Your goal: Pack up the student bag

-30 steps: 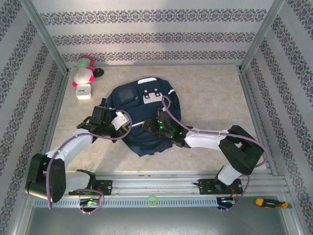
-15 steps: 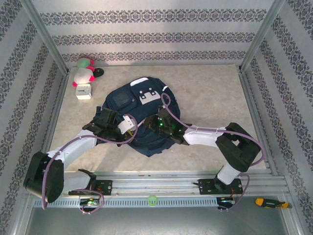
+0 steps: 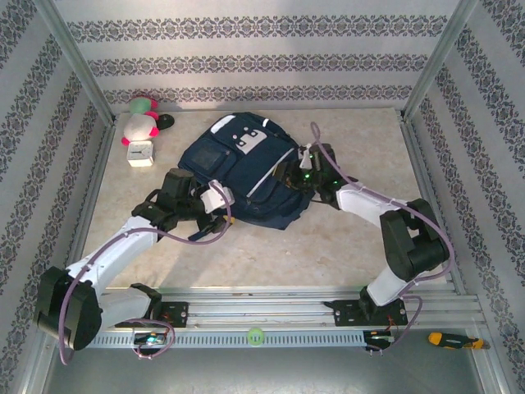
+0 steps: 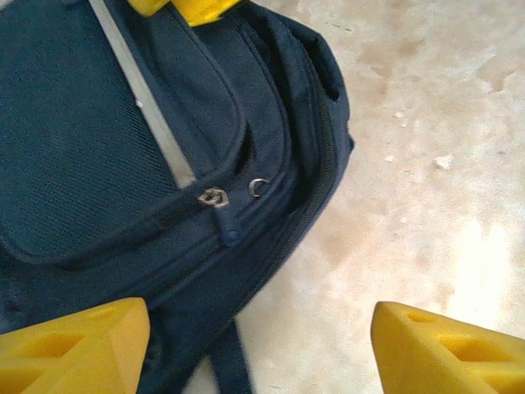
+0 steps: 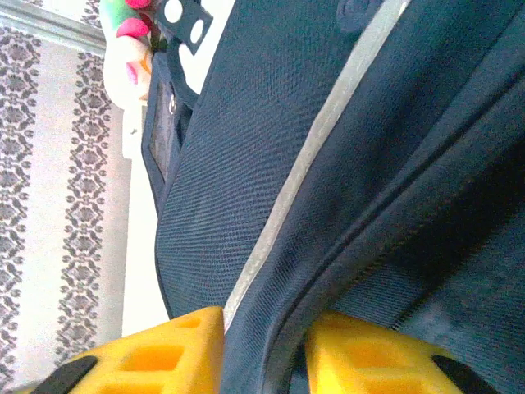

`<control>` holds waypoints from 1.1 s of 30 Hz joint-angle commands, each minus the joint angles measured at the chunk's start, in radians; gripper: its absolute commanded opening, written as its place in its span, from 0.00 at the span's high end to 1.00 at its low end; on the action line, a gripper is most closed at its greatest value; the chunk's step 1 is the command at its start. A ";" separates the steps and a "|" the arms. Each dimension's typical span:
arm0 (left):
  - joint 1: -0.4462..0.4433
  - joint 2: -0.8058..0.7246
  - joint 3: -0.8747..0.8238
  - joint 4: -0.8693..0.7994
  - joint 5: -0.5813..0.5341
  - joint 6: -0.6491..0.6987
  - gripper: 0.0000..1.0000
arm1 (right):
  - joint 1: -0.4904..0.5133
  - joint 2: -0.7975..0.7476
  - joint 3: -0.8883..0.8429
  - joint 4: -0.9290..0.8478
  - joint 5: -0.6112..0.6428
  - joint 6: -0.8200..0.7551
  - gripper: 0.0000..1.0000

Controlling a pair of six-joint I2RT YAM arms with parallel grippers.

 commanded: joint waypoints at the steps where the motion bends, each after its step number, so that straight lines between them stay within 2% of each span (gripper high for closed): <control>1: 0.012 0.073 0.063 0.080 -0.057 0.171 0.28 | -0.046 -0.071 0.041 -0.141 -0.114 -0.156 0.66; 4: 0.011 0.121 0.092 0.102 -0.066 0.220 0.27 | -0.057 -0.131 0.031 -0.220 -0.096 -0.223 0.65; 5: 0.012 0.211 0.147 0.124 -0.074 0.302 0.27 | -0.048 -0.204 -0.015 -0.251 -0.071 -0.268 0.64; 11: 0.012 0.348 0.229 0.145 -0.050 0.417 0.24 | 0.009 -0.326 -0.122 -0.244 -0.005 -0.321 0.64; 16: 0.012 0.411 0.278 0.036 -0.059 0.554 0.24 | 0.041 -0.390 -0.183 -0.230 0.052 -0.322 0.63; 21: 0.012 0.459 0.283 0.046 -0.079 0.593 0.27 | 0.085 -0.432 -0.226 -0.214 0.113 -0.332 0.61; 22: 0.011 0.470 0.284 0.046 -0.086 0.603 0.30 | 0.090 -0.438 -0.232 -0.211 0.119 -0.332 0.61; 24: 0.012 0.484 0.281 0.064 -0.092 0.598 0.45 | 0.095 -0.451 -0.240 -0.214 0.135 -0.328 0.61; 25: 0.012 0.487 0.282 0.076 -0.092 0.576 0.55 | 0.096 -0.458 -0.243 -0.222 0.149 -0.326 0.61; 29: 0.012 0.456 0.304 0.073 -0.036 0.350 0.90 | 0.121 -0.495 -0.242 -0.273 0.235 -0.324 0.60; 31: 0.010 0.430 0.306 0.063 0.015 0.216 0.97 | 0.141 -0.507 -0.237 -0.303 0.276 -0.303 0.60; 33: 0.008 0.400 0.291 0.078 0.044 0.087 1.00 | 0.172 -0.514 -0.233 -0.321 0.307 -0.265 0.60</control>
